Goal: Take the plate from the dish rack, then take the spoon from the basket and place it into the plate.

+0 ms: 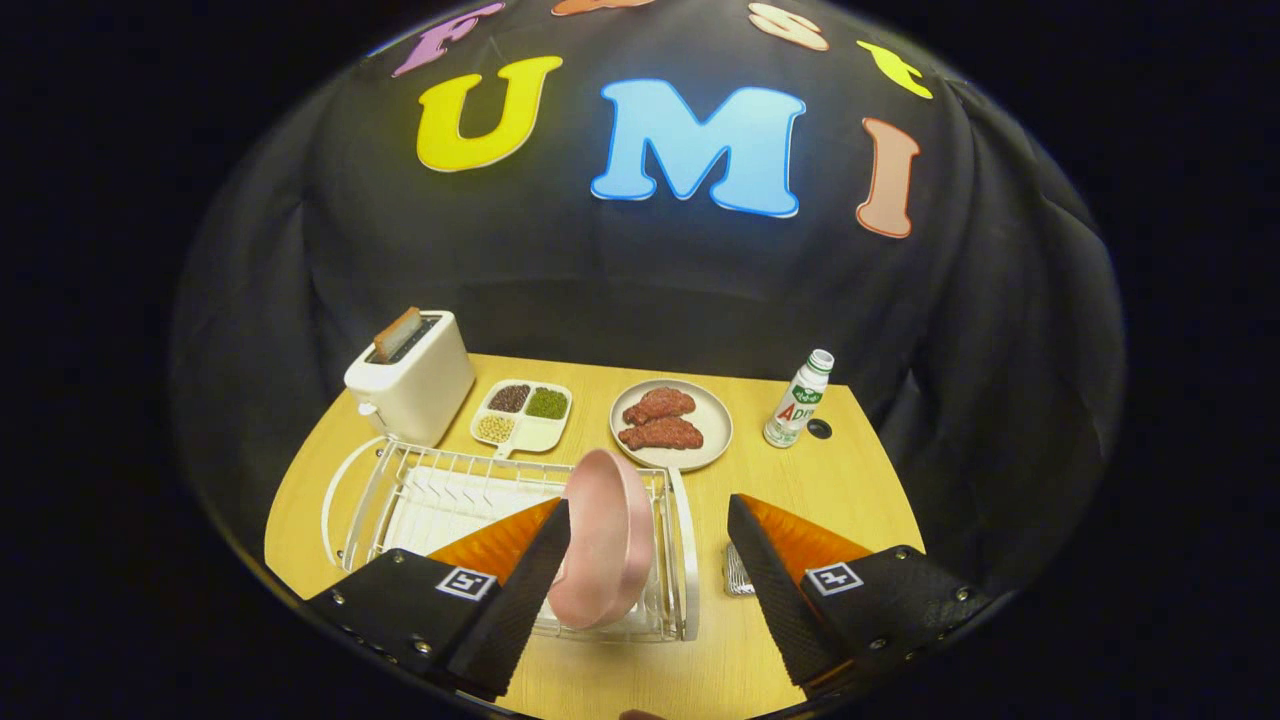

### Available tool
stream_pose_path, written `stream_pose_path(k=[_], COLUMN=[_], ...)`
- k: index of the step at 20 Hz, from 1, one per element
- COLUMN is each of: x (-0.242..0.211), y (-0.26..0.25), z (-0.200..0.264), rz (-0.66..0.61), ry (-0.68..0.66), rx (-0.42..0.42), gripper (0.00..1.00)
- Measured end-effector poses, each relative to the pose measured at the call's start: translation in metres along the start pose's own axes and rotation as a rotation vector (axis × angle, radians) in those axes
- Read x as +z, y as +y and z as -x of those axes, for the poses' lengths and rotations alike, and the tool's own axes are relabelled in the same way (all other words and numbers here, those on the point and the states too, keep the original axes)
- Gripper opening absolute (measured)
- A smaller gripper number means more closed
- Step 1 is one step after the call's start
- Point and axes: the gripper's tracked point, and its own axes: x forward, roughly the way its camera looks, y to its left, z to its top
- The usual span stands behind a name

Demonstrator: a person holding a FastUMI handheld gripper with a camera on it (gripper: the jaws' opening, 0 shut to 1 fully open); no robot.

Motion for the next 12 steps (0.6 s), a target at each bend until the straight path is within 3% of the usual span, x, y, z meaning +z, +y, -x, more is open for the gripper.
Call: stream_pose_path(k=[4, 9, 12], x=[-0.014, -0.032, -0.037], y=[-0.003, -0.010, -0.011], z=[-0.031, -0.061, -0.069], rz=[0.007, 0.004, -0.003], ry=[0.068, 0.138, 0.152], rx=[-0.068, -0.164, -0.203], gripper=[0.96, 0.85, 0.56])
